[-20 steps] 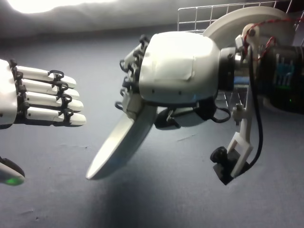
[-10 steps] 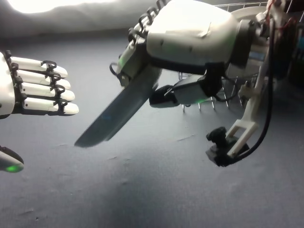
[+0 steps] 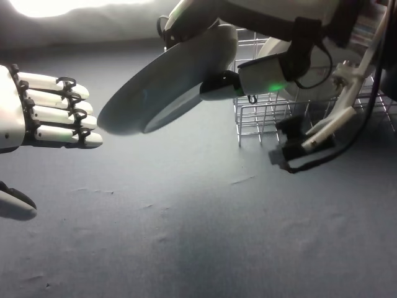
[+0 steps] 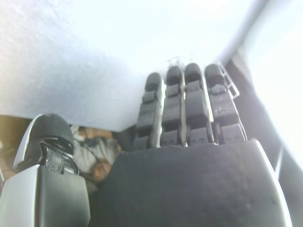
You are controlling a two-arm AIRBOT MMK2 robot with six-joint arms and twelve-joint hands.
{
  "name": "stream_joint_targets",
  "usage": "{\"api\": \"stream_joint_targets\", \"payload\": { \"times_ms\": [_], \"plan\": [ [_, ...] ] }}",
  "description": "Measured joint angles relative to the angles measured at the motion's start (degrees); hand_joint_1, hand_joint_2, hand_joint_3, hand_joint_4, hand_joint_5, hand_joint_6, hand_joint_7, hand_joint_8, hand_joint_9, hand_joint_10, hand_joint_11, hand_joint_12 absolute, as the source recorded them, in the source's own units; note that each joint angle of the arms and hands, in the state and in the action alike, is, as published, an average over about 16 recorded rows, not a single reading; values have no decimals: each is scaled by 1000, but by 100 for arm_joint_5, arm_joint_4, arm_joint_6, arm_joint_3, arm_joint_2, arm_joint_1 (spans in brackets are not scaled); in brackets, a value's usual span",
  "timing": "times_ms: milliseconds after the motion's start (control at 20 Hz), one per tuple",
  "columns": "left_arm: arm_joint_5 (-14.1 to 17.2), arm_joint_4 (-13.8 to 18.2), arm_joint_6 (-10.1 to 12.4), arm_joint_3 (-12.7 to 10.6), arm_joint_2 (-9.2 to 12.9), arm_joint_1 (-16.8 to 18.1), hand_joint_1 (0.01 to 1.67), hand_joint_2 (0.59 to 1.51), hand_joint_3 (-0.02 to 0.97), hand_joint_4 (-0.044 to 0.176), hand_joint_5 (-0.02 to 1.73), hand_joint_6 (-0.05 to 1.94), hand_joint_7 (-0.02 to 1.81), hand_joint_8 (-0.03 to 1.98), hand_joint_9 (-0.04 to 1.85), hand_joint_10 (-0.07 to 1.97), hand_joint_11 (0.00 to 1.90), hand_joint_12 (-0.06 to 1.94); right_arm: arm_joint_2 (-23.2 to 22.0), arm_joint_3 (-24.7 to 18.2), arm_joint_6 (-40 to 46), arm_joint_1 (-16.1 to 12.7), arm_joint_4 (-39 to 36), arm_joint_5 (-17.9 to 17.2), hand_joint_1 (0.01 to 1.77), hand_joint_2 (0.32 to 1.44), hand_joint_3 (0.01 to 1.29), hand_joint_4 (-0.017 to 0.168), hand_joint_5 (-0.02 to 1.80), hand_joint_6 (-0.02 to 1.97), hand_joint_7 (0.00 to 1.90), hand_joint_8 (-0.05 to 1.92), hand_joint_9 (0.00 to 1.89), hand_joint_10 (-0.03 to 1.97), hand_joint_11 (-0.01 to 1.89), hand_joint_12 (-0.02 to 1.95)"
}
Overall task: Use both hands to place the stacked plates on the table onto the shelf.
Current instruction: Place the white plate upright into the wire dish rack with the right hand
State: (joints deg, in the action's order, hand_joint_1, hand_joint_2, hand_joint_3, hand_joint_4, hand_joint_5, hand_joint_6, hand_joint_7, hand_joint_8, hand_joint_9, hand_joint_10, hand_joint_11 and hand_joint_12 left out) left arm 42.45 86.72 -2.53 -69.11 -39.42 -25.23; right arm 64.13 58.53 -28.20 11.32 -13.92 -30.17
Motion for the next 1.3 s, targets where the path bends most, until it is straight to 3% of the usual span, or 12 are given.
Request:
{"api": "stream_joint_targets", "payload": {
  "times_ms": [750,1300],
  "plan": [
    [-171,-10,-42,31,-141,4,15,1152,12,8,111,11,131,17,119,13,16,235,-129,-78,55,-504,1706,872,1382,947,12,-7,998,765,1057,925,975,1158,749,1481],
    [-315,81,-41,-55,-205,7,15,1152,11,8,108,10,127,17,111,12,15,216,-272,-93,75,-707,2190,1566,1383,966,12,-7,1003,765,1048,921,974,1147,747,1462]
  ]
}}
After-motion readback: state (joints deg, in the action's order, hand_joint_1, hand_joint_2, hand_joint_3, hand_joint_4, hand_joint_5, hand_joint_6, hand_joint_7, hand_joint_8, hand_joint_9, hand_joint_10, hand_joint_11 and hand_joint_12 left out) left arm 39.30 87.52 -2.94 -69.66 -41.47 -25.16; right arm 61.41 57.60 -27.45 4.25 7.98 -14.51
